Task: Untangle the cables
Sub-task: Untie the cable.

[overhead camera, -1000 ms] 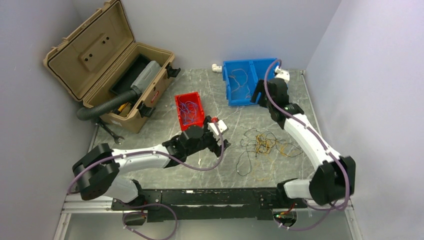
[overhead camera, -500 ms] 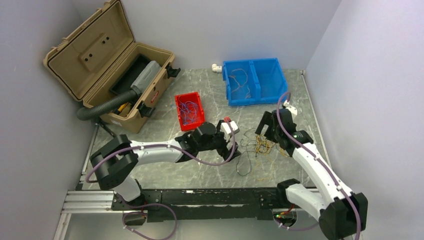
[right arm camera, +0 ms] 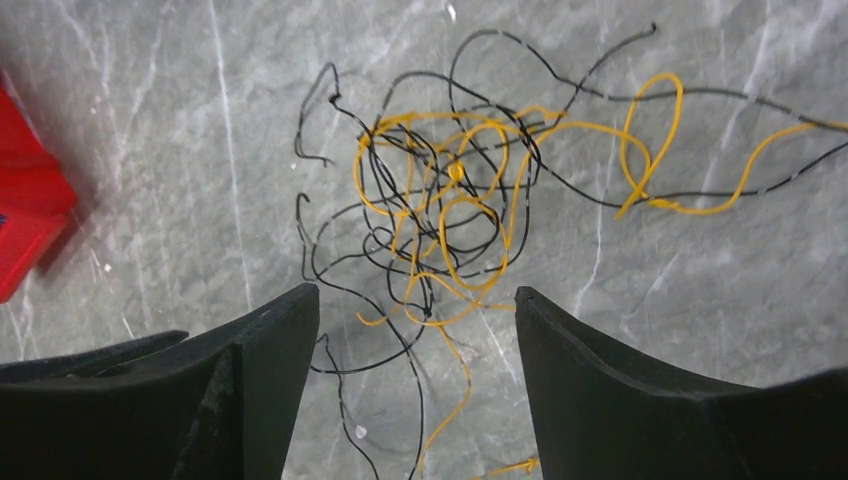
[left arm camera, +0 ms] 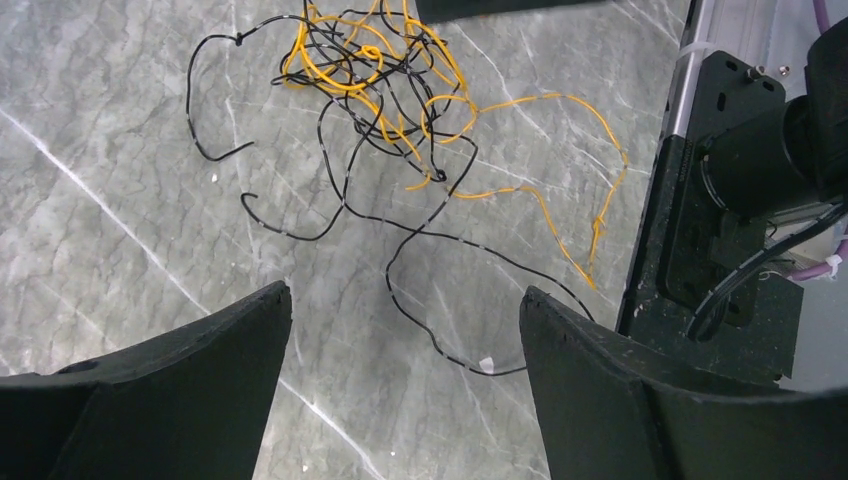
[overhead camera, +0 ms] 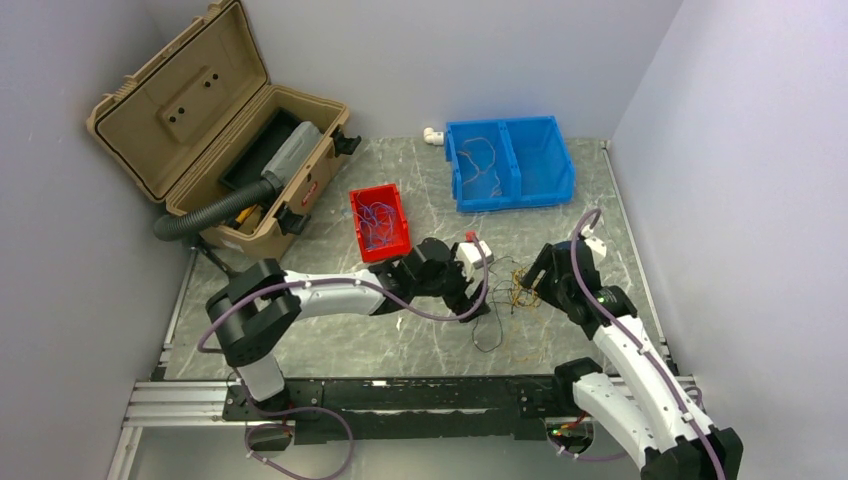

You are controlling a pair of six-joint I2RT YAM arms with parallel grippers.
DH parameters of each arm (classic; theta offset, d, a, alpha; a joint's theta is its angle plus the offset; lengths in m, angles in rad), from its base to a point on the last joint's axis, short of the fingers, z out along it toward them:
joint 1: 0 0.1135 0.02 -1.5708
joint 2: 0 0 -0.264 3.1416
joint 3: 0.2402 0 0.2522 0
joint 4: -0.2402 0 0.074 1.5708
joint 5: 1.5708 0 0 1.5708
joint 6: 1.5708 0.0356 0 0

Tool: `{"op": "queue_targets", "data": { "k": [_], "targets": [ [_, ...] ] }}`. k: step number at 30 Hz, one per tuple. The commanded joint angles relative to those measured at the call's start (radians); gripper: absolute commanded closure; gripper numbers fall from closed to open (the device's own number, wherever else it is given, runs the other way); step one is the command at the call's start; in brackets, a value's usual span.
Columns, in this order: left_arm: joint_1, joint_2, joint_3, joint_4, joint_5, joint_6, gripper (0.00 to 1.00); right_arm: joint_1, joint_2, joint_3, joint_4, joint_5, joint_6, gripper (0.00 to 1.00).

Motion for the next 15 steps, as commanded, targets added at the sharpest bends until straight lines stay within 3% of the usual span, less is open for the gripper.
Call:
{"op": "queue_targets", "data": {
  "k": [1,10,15],
  "targets": [
    [-0.006,0.061,0.083,-0.043,0.04,-0.014,0.14,-0.006,0.012,-0.04,0.022,-0.031,0.055,0.29],
    [-0.007,0.148,0.171,-0.1,0.047,0.001,0.22,-0.021,0.054,-0.097,0.121,0.007,0.082,0.44],
    [-0.012,0.192,0.221,-0.128,0.061,0.023,0.28,-0.032,0.113,-0.095,0.204,-0.024,0.074,0.57]
  ]
}}
